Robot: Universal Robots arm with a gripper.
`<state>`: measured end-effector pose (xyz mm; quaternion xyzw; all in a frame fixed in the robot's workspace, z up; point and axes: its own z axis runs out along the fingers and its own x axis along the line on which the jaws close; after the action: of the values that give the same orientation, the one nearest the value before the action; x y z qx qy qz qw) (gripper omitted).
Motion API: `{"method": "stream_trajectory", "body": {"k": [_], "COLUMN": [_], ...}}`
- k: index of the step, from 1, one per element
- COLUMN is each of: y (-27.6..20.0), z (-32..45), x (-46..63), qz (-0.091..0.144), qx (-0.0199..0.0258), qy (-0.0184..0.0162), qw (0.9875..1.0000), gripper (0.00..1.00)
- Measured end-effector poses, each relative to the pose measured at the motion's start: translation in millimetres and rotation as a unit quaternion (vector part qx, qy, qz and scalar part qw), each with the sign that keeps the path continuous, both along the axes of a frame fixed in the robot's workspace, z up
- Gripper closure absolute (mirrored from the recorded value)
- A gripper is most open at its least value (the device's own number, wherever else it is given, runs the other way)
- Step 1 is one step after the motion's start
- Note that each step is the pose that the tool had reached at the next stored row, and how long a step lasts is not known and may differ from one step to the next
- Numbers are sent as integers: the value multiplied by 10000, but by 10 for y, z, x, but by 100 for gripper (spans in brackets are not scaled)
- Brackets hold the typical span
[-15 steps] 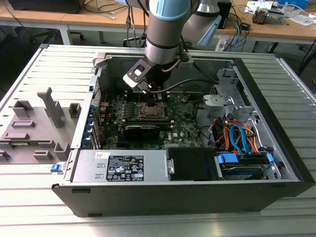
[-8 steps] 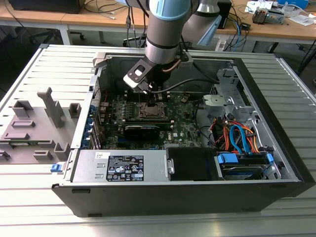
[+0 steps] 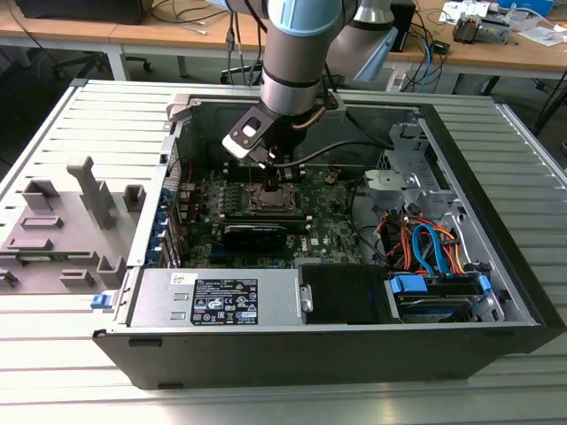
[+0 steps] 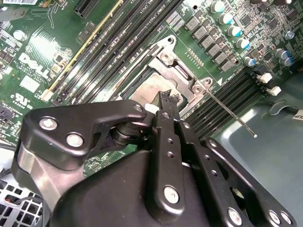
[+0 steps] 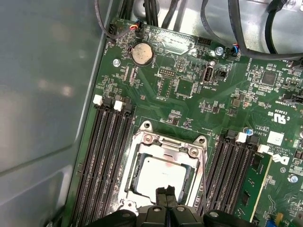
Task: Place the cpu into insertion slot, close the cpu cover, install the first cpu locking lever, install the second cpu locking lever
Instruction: 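Install the first cpu locking lever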
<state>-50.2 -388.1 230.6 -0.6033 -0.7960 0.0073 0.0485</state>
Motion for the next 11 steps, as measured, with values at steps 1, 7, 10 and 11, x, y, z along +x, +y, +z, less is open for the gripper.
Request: {"method": "stream_trajectory", "body": {"k": [1,7,10,11], "y": [0,0,0,0], "z": [0,0,0,0], "x": [0,0,0,0], "qz": [10,119,166,179], "qx": [0,0,0,0], "qy": [0,0,0,0], "qw": [10000,9999,9999,9998], "gripper": [89,89,89,89]}}
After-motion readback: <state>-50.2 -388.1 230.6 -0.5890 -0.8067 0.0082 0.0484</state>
